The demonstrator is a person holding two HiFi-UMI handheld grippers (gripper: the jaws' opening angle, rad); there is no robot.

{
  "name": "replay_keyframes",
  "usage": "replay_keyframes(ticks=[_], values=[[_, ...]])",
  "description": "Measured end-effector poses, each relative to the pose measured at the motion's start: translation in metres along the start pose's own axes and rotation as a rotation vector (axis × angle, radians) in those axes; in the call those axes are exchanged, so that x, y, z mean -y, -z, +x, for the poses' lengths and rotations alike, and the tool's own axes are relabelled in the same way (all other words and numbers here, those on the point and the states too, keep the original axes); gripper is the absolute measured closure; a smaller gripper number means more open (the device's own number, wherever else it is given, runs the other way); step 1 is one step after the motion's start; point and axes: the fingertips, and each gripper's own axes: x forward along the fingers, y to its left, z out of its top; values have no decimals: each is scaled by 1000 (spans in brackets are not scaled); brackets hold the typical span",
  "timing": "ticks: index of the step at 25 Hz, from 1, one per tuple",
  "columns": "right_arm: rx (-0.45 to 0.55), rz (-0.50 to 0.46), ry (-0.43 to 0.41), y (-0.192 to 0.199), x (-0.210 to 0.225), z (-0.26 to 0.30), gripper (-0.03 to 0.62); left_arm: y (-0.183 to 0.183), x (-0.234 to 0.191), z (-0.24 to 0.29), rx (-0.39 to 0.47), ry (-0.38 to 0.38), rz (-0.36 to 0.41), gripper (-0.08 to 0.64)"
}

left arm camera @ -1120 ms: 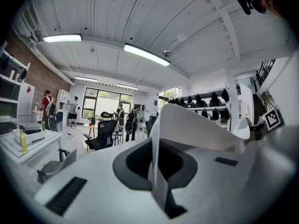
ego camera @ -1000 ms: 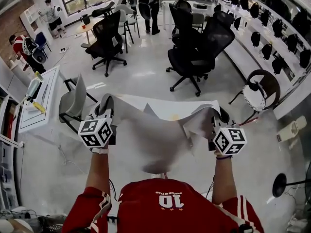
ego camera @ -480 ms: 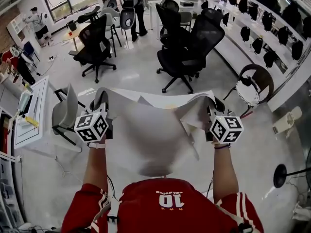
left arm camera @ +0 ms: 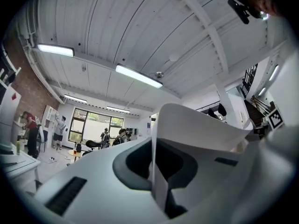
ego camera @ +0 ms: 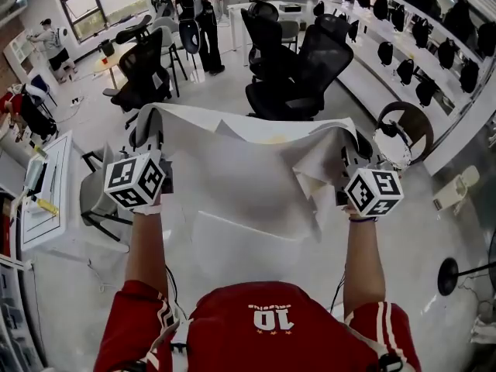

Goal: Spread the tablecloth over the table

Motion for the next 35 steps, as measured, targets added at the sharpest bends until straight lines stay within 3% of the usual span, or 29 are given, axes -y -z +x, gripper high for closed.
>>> replay_keyframes(ticks=[4, 9, 20, 35], values=[[52, -21, 25, -19, 8, -2, 575, -12, 2, -4, 52, 9, 15, 552], [59, -33, 41, -14, 15, 3, 575, 0, 4, -9, 41, 19, 35, 552], [-96, 1, 34, 62, 20, 8, 575, 83, -1, -24, -98, -10, -4, 552], [-246, 63, -4, 113, 15, -29, 575, 127, 9, -72, -225, -56, -107, 551]])
